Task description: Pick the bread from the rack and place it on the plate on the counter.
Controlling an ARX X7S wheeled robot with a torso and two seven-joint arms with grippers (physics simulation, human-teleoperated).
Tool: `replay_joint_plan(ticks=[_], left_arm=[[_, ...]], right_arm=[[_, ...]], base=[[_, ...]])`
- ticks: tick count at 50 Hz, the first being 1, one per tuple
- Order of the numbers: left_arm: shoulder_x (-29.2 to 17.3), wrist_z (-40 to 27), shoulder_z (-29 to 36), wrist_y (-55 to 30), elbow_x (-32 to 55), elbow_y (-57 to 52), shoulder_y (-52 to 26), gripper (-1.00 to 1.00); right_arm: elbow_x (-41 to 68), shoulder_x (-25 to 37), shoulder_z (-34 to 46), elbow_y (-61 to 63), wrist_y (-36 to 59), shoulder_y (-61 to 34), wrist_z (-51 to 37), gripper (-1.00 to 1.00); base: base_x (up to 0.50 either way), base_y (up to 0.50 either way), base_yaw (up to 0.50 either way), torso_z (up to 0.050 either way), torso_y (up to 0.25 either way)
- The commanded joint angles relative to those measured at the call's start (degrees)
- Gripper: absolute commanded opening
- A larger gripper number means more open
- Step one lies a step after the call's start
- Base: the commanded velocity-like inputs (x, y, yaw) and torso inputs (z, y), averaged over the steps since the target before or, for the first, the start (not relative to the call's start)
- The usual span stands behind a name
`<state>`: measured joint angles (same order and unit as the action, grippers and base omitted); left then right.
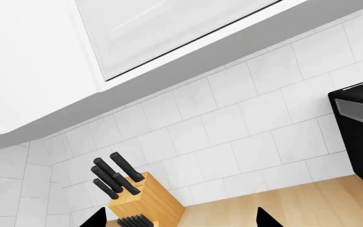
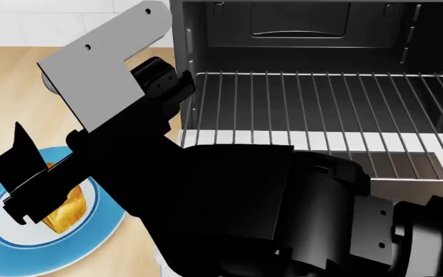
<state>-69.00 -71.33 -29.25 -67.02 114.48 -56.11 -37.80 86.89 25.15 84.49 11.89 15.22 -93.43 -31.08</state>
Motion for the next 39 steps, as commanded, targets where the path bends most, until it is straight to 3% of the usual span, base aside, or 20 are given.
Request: replay_joint_plan(ticks=[1, 20, 39], left_arm=[[0.98, 1.27, 0.63, 0.40, -0.86, -0.28, -1.16, 1.00], [1.36, 0.84, 2.58, 0.83, -1.18, -0.79, -2.04, 1.00], [-0.11, 0.04, 9.12, 3.08, -1.63, -0.60, -6.69, 1.00]], right_arm=[[-0.62, 4.95, -2.76, 8.72, 0.18, -2.55, -4.70, 1.00], [2.35, 15.93, -5.18, 18.50, 2.19, -6.06, -10.07, 1.00], [7.26, 24.59, -7.24, 24.01, 5.35, -10.40, -12.27, 1.00]], base=[[0.00, 0.00, 0.00, 0.000, 0.000], [0.00, 0.00, 0.00, 0.000, 0.000], [0.00, 0.00, 0.00, 0.000, 0.000]])
